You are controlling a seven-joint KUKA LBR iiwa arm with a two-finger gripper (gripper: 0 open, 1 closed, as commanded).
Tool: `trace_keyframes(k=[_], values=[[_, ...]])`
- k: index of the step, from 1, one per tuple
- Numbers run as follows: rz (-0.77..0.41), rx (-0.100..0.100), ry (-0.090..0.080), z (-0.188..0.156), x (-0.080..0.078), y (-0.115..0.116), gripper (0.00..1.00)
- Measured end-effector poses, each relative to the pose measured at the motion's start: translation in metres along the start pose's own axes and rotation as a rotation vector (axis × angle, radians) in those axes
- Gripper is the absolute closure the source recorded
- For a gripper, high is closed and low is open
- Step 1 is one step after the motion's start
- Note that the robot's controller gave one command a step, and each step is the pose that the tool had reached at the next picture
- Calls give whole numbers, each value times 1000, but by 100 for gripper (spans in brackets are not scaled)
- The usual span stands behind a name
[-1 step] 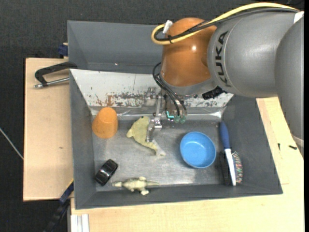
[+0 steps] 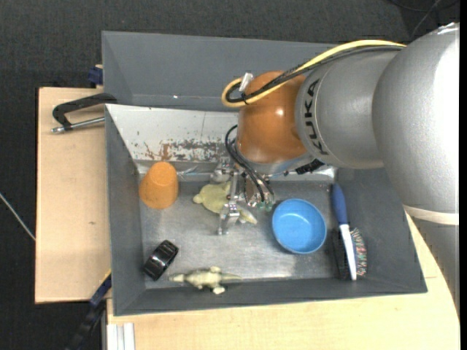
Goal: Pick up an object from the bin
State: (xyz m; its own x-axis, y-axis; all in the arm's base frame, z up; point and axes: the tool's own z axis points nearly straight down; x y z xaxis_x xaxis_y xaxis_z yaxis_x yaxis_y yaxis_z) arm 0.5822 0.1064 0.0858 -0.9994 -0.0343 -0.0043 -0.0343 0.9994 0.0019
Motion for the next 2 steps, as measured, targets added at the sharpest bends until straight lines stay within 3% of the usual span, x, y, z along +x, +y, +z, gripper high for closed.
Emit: trace_keyframes(k=[1, 2], values=[[0, -2, -10, -5, -3, 0, 100], [58, -2, -11, -174, -21, 10, 100]])
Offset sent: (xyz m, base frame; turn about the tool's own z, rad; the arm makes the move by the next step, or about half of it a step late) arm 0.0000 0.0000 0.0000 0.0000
